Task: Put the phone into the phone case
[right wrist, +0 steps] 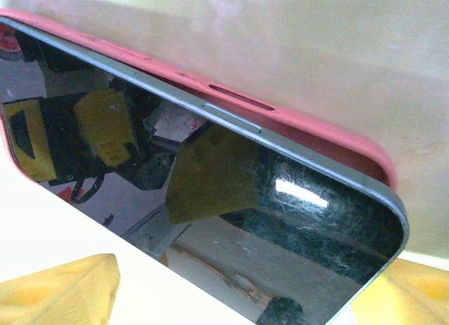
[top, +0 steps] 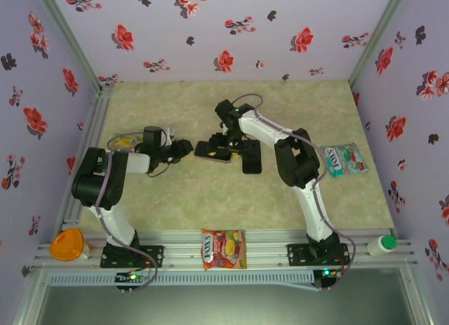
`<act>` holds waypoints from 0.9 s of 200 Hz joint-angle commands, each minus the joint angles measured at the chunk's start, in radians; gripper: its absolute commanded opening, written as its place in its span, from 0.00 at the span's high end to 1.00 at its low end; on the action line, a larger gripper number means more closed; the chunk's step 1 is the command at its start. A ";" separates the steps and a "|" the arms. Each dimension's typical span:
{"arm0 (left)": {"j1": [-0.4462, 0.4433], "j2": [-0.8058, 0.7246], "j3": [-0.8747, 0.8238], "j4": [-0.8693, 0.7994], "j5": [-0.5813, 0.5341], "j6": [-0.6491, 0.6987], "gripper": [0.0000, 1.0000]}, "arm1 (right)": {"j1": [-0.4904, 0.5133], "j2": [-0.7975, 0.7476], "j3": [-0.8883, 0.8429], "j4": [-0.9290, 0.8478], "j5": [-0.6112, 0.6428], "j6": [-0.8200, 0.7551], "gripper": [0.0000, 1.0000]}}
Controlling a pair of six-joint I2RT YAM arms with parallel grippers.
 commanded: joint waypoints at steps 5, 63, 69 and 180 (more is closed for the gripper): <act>0.005 -0.030 0.013 -0.020 -0.007 0.027 0.59 | 0.005 -0.006 -0.012 -0.063 0.025 -0.029 0.16; 0.005 -0.029 0.018 -0.035 -0.007 0.030 0.59 | -0.004 -0.043 -0.061 -0.032 0.019 -0.027 0.14; 0.005 -0.029 0.019 -0.036 -0.009 0.030 0.59 | -0.004 -0.047 -0.066 -0.027 0.017 -0.028 0.14; 0.006 -0.030 0.171 -0.254 -0.057 0.128 0.59 | -0.028 -0.355 -0.412 0.310 -0.057 -0.020 0.32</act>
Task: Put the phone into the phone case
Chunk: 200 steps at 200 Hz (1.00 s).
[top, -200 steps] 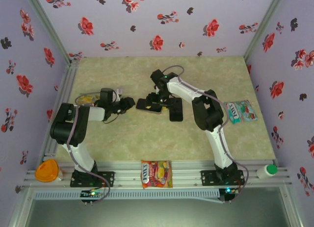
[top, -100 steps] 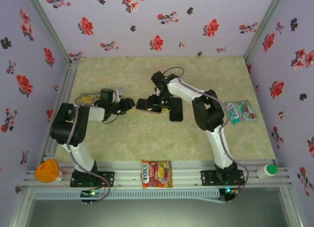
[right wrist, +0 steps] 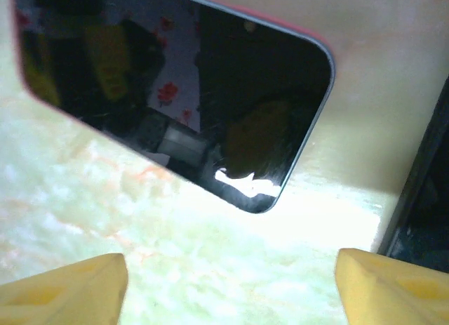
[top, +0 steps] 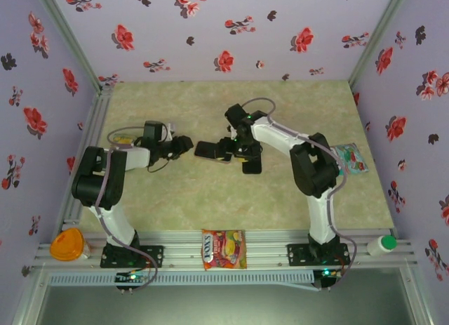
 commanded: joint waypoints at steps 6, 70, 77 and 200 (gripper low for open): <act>0.006 -0.024 0.078 -0.108 -0.033 0.074 0.59 | -0.017 -0.108 -0.102 0.177 -0.048 0.001 0.37; 0.004 0.059 0.204 -0.172 -0.047 0.092 0.59 | -0.100 -0.151 -0.274 0.430 -0.152 0.052 0.88; 0.004 0.067 0.213 -0.173 -0.047 0.090 0.59 | -0.102 -0.148 -0.276 0.437 -0.160 0.047 0.90; -0.039 0.136 0.202 -0.162 -0.055 0.078 0.59 | -0.113 -0.086 -0.306 0.448 -0.168 0.051 0.96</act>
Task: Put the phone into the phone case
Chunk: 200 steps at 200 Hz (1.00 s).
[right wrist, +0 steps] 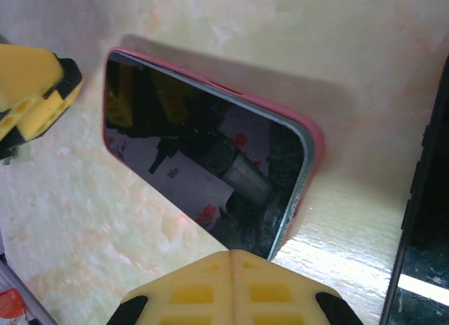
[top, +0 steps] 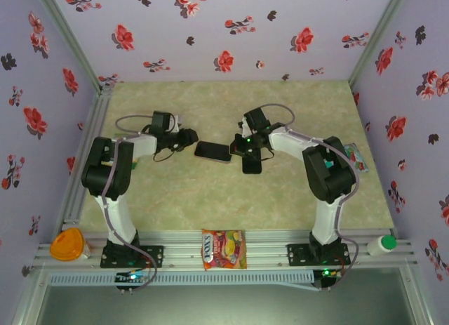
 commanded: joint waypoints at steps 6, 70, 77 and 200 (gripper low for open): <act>-0.005 0.009 -0.006 -0.006 -0.013 0.011 0.59 | -0.004 0.021 -0.010 0.005 -0.002 0.005 0.96; -0.006 0.008 -0.011 -0.001 -0.015 0.010 0.59 | -0.009 0.041 -0.019 0.005 0.014 0.006 0.95; -0.006 0.009 -0.011 0.001 -0.015 0.009 0.59 | -0.010 0.043 -0.020 0.007 0.013 0.008 0.95; -0.006 0.015 -0.008 0.001 -0.015 0.009 0.59 | -0.024 0.081 0.011 0.009 -0.004 0.011 0.94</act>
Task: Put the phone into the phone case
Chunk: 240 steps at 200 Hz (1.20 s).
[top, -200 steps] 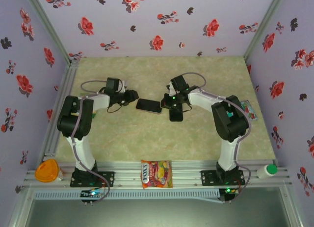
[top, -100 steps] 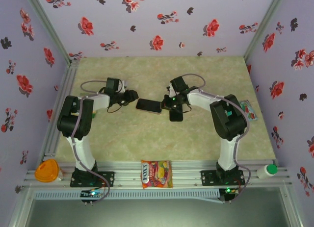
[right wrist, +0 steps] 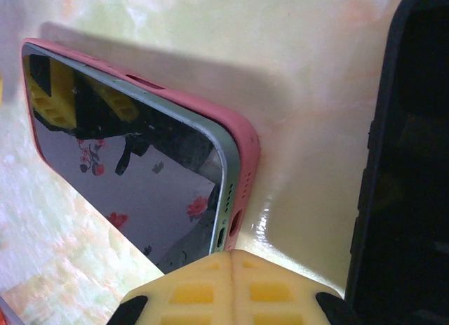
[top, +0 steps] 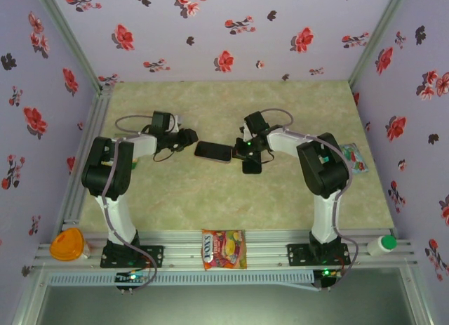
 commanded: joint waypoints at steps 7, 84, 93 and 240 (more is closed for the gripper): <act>-0.006 0.015 -0.008 0.001 -0.008 0.008 0.60 | -0.008 0.013 0.018 0.005 -0.010 0.007 0.94; -0.006 0.015 -0.008 0.005 -0.009 0.007 0.60 | -0.014 -0.031 0.000 -0.007 0.005 0.008 0.94; -0.006 0.015 -0.006 0.005 -0.009 0.007 0.60 | -0.014 -0.031 0.001 -0.005 0.004 0.009 0.94; -0.007 0.016 -0.008 0.006 -0.009 0.006 0.60 | -0.014 -0.009 0.048 0.008 -0.028 0.028 0.94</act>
